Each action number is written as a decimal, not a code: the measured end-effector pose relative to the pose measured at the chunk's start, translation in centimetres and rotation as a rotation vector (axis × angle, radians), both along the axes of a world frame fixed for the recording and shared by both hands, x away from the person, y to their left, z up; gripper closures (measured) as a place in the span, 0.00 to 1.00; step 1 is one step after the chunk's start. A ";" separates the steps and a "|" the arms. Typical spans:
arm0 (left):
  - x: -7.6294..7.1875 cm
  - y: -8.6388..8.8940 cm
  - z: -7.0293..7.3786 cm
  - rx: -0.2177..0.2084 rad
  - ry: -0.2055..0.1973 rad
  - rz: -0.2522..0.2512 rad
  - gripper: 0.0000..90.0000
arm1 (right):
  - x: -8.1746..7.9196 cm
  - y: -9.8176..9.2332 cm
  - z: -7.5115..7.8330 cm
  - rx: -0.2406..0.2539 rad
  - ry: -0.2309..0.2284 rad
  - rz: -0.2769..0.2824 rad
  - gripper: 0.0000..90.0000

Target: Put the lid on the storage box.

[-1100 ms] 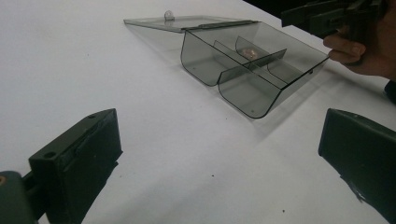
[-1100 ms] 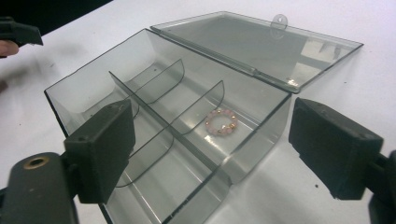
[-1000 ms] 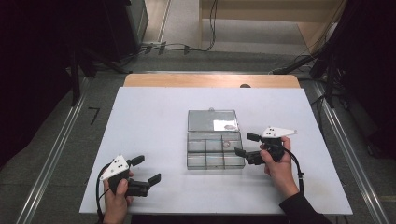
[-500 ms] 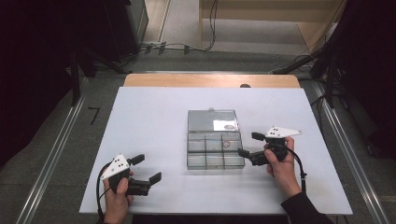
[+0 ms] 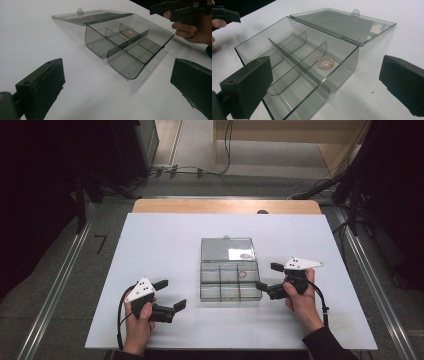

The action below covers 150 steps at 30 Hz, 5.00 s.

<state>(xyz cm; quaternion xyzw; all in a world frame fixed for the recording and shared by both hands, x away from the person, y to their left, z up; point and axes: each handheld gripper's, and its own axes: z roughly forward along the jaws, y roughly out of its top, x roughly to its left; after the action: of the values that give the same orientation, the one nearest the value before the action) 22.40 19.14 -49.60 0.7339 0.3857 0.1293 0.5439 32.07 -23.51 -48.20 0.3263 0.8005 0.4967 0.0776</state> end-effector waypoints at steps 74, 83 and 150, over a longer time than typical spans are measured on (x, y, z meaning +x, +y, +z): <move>14.2 -5.4 -0.3 -0.078 0.220 0.082 0.14 | 8.8 3.1 -0.1 0.003 0.187 -0.151 0.15; 15.2 -5.9 -0.8 -0.078 0.280 0.121 0.21 | 9.7 3.6 -1.0 0.007 0.260 -0.180 0.22; 14.6 -6.9 2.6 -0.134 0.101 0.113 0.63 | 7.1 1.8 0.5 0.105 0.013 -0.089 0.83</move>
<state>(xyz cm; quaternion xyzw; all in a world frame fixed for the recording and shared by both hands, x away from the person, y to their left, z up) 36.98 12.28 -46.95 0.6787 0.4612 0.0965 0.5633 39.19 -21.69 -47.69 0.3684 0.7585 0.5320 0.0770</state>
